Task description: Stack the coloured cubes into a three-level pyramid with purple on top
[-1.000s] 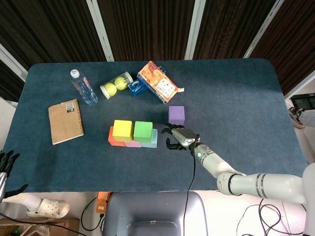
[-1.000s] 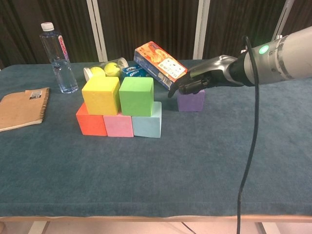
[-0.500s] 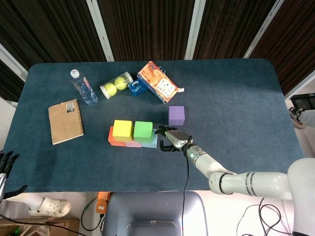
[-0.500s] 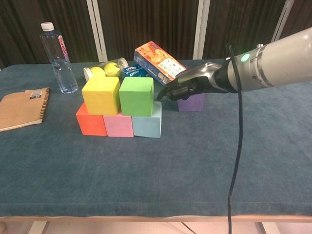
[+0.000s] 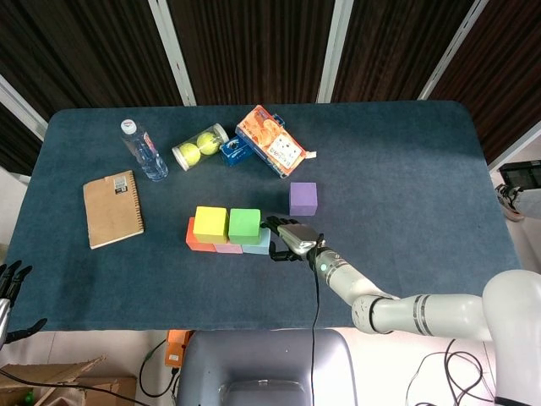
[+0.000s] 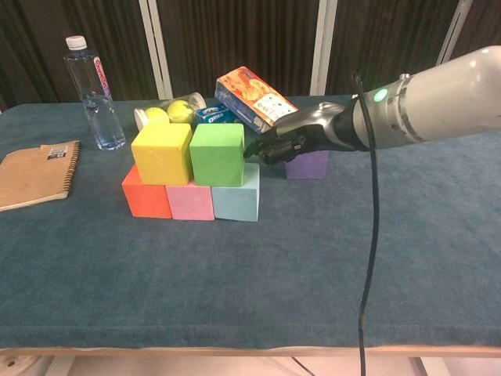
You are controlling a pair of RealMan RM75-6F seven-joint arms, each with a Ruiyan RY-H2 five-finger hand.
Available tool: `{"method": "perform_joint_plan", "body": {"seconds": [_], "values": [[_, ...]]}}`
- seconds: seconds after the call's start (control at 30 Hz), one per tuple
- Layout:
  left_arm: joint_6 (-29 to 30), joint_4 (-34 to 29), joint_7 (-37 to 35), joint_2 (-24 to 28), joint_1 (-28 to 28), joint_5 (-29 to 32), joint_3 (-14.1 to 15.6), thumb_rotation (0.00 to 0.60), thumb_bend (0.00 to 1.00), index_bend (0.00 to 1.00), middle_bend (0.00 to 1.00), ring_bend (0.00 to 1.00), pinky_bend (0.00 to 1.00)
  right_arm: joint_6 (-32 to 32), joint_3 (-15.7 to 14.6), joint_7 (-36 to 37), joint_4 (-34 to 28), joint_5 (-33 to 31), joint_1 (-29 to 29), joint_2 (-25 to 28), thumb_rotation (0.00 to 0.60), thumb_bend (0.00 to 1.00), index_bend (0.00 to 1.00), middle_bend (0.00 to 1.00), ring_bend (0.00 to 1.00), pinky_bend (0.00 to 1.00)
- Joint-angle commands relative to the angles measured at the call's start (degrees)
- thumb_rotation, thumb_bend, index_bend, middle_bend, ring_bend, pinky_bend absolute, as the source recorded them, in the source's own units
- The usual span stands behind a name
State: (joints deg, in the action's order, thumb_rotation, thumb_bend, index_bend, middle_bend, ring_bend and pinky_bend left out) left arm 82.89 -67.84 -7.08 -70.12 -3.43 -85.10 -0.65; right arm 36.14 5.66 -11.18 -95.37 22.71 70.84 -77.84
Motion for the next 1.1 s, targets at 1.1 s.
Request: {"method": "perform_joint_plan", "body": {"seconds": [1.1], "values": [[0.2,-0.1,-0.2,0.2,0.3,0.0,0.0,0.540,0.00,0.14,0.06,0.00,0.07,-0.4,-0.7,1.0,0.4,-0.9,2.0,-0.6,0.312,0.73,0.09,0.00,0.00,0.00]]}}
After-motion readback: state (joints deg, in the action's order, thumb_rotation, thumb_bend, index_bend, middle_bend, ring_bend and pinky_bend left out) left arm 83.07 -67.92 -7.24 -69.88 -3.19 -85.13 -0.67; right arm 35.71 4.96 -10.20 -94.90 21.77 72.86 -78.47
